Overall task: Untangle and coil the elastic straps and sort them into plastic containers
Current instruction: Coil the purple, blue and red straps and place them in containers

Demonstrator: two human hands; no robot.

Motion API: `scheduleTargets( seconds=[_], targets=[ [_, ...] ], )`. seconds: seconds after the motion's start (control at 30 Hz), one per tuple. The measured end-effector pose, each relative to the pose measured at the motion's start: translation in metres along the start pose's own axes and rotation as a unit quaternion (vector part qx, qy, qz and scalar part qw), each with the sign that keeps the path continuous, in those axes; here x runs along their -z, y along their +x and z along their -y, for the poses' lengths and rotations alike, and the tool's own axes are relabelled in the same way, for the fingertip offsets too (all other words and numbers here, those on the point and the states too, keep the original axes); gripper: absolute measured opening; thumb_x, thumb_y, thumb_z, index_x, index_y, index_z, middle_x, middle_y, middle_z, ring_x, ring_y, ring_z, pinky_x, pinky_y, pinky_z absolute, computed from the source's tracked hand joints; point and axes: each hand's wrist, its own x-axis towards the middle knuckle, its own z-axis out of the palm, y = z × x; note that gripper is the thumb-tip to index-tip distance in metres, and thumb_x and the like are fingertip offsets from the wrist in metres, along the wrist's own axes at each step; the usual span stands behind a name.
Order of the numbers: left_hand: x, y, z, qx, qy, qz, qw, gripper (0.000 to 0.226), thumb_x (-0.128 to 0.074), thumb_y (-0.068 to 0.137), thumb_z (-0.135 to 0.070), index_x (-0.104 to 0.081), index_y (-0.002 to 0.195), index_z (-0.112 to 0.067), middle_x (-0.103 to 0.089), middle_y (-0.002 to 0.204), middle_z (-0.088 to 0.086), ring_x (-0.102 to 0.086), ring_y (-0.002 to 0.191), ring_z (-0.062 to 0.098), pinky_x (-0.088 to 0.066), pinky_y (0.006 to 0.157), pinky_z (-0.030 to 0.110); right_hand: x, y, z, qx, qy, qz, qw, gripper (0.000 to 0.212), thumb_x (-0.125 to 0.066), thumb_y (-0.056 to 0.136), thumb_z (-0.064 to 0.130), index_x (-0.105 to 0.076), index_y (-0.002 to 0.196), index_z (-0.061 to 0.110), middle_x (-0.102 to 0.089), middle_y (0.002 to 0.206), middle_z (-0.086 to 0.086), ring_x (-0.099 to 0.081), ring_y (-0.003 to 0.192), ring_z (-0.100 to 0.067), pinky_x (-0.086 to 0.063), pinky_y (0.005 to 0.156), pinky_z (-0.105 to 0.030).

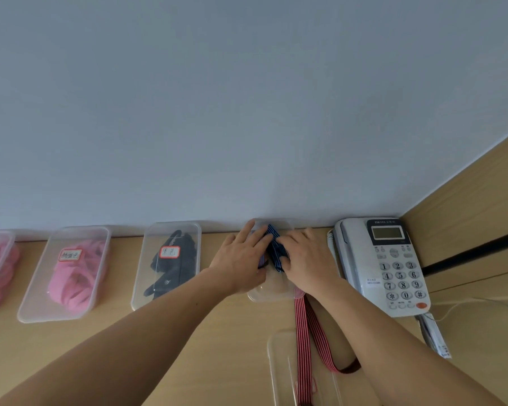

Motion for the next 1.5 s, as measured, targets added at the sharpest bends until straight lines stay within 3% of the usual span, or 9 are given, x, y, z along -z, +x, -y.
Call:
scheduleTargets(
  seconds=[0.23, 0.4, 0.47, 0.67, 0.87, 1.0, 1.23, 1.37, 1.5],
  targets=[
    [0.023, -0.014, -0.008, 0.019, -0.018, -0.026, 0.999, 0.075, -0.051, 0.092, -0.044, -0.017, 0.155, -0.022, -0.006, 0.165, -0.003, 0.007, 0.152, 0.021, -0.014, 0.12, 0.042, 0.028, -0.03, -0.005, -0.024, 0.085, -0.028, 0.996, 0.039, -0.059, 0.091, 0.027, -0.06, 0.129, 0.017, -0.059, 0.129, 0.004, -0.05, 0.115, -0.022, -0.043, 0.098, -0.033],
    [0.026, -0.043, -0.043, 0.023, -0.069, -0.085, 0.994, 0.069, -0.052, 0.091, -0.038, -0.027, 0.153, -0.02, -0.018, 0.163, -0.003, -0.005, 0.152, 0.02, -0.021, 0.12, 0.04, 0.043, -0.08, -0.022, -0.062, 0.12, -0.012, 0.991, 0.01, -0.054, 0.093, 0.029, -0.061, 0.09, 0.022, -0.061, 0.088, 0.006, -0.059, 0.091, -0.021, -0.044, 0.07, -0.029],
    [0.019, -0.054, -0.065, 0.024, -0.118, -0.11, 0.987, 0.065, -0.055, 0.09, -0.035, -0.036, 0.15, -0.018, -0.029, 0.158, -0.001, -0.017, 0.149, 0.02, -0.024, 0.119, 0.038, 0.039, -0.101, -0.023, -0.07, 0.14, 0.033, 0.987, 0.015, -0.053, 0.094, 0.032, -0.066, 0.094, 0.024, -0.063, 0.086, 0.009, -0.061, 0.086, -0.015, -0.043, 0.069, -0.026],
    [-0.006, -0.081, -0.115, 0.122, -0.259, -0.115, 0.951, 0.035, -0.06, 0.089, -0.023, -0.063, 0.122, -0.014, -0.06, 0.108, -0.001, -0.057, 0.103, 0.019, -0.046, 0.095, 0.034, 0.019, -0.146, -0.009, -0.068, 0.175, 0.125, 0.974, 0.02, -0.055, 0.093, 0.038, -0.067, 0.099, 0.024, -0.067, 0.092, 0.009, -0.062, 0.088, -0.012, -0.049, 0.075, -0.027],
    [-0.026, -0.115, -0.132, 0.223, -0.291, -0.018, 0.93, 0.034, -0.056, 0.091, -0.025, -0.061, 0.124, -0.018, -0.064, 0.108, -0.005, -0.054, 0.091, 0.009, -0.041, 0.079, 0.02, 0.001, -0.164, 0.016, -0.124, 0.198, 0.206, 0.95, 0.032, -0.055, 0.088, 0.047, -0.057, 0.08, 0.016, -0.061, 0.069, 0.002, -0.057, 0.062, -0.014, -0.046, 0.057, -0.029],
    [-0.033, -0.133, -0.138, 0.272, -0.313, 0.003, 0.91, 0.035, -0.056, 0.092, -0.024, -0.06, 0.126, -0.016, -0.065, 0.113, -0.002, -0.057, 0.098, 0.013, -0.044, 0.084, 0.022, 0.003, -0.159, 0.026, -0.123, 0.134, 0.218, 0.959, 0.032, -0.056, 0.087, 0.047, -0.061, 0.076, 0.017, -0.064, 0.072, 0.003, -0.06, 0.065, -0.014, -0.04, 0.048, -0.026],
    [-0.037, -0.142, -0.145, 0.291, -0.342, 0.019, 0.894, 0.038, -0.057, 0.091, -0.026, -0.06, 0.128, -0.017, -0.064, 0.117, -0.001, -0.059, 0.104, 0.015, -0.045, 0.085, 0.022, 0.0, -0.167, 0.035, -0.158, 0.093, 0.217, 0.959, 0.027, -0.062, 0.09, 0.039, -0.055, 0.074, 0.018, -0.064, 0.076, 0.003, -0.063, 0.071, -0.016, -0.044, 0.054, -0.025],
    [-0.031, -0.142, -0.146, 0.272, -0.35, 0.033, 0.896, 0.039, -0.058, 0.092, -0.027, -0.058, 0.13, -0.017, -0.063, 0.121, -0.001, -0.058, 0.106, 0.015, -0.045, 0.087, 0.022, 0.0, -0.169, 0.033, -0.219, 0.159, 0.2, 0.942, 0.015, -0.059, 0.087, 0.022, -0.054, 0.073, 0.018, -0.061, 0.072, 0.004, -0.059, 0.066, -0.015, -0.036, 0.046, -0.024],
    [-0.021, -0.143, -0.145, 0.257, -0.376, 0.044, 0.889, 0.041, -0.059, 0.092, -0.027, -0.057, 0.131, -0.016, -0.062, 0.122, 0.0, -0.058, 0.105, 0.016, -0.046, 0.084, 0.023, 0.014, -0.168, 0.022, -0.276, 0.322, 0.19, 0.885, 0.019, -0.062, 0.079, 0.028, -0.052, 0.066, 0.018, -0.055, 0.063, 0.003, -0.053, 0.059, -0.017, -0.038, 0.055, -0.028]
  ],
)
